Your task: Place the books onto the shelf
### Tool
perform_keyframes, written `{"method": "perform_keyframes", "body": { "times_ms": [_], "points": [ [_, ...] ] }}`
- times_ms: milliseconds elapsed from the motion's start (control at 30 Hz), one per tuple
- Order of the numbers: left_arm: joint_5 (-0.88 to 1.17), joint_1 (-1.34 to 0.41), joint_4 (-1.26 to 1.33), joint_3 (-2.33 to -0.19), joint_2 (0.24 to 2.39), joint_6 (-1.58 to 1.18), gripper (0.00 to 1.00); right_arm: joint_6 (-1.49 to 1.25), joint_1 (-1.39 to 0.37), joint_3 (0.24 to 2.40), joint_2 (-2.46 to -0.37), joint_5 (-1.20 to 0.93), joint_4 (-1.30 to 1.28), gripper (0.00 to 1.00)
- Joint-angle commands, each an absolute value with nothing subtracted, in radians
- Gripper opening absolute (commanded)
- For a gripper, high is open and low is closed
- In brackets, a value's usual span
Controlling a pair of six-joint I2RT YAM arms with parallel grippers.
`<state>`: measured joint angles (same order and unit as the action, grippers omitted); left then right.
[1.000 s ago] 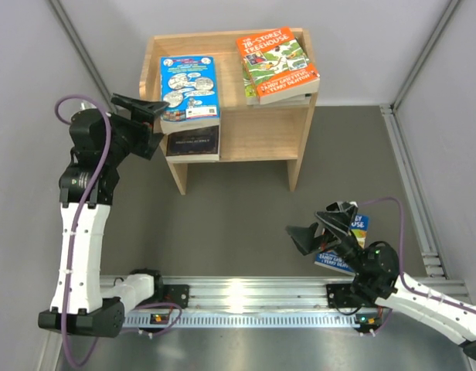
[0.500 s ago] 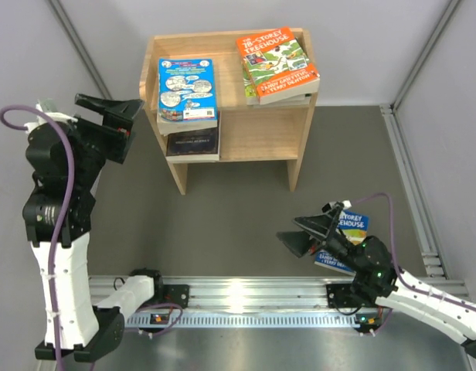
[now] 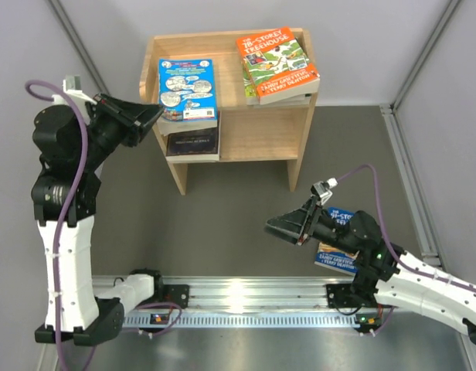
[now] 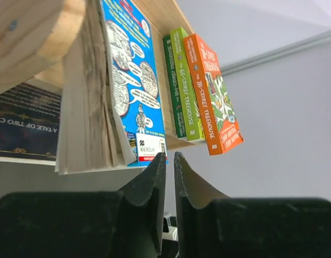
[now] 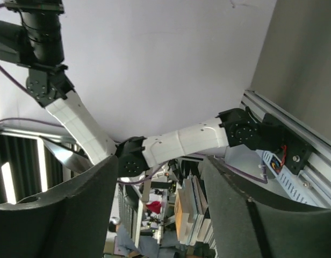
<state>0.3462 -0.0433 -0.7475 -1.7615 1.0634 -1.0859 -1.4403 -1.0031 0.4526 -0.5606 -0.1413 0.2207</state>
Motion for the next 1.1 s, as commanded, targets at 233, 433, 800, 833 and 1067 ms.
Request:
{"method": "perform_keyframes", "body": {
  "times_ms": [233, 433, 800, 833, 1067],
  "points": [
    [0.189, -0.479, -0.693, -2.080, 1.379, -0.960, 0.00, -1.420, -0.997, 0.443, -0.588, -0.138, 0.232, 0.56],
    [0.016, -0.642, -0.733, -2.128, 1.471, -0.908, 0.00, -1.396, -0.996, 0.471, -0.540, -0.094, 0.125, 0.55],
    [-0.224, -0.802, -0.796, -1.991, 1.425, -0.862, 0.00, -1.407, -0.983, 0.445, -0.521, -0.113, 0.092, 0.55],
    [-0.229, -0.802, -0.805, -1.990, 1.424, -0.861, 0.00, -1.402, -0.979, 0.452, -0.535, -0.124, 0.095, 0.55],
    [-0.342, -0.799, -0.879, -1.991, 1.424, -0.822, 0.00, -1.393, -0.966, 0.457, -0.545, -0.146, 0.100, 0.54]
  ]
}}
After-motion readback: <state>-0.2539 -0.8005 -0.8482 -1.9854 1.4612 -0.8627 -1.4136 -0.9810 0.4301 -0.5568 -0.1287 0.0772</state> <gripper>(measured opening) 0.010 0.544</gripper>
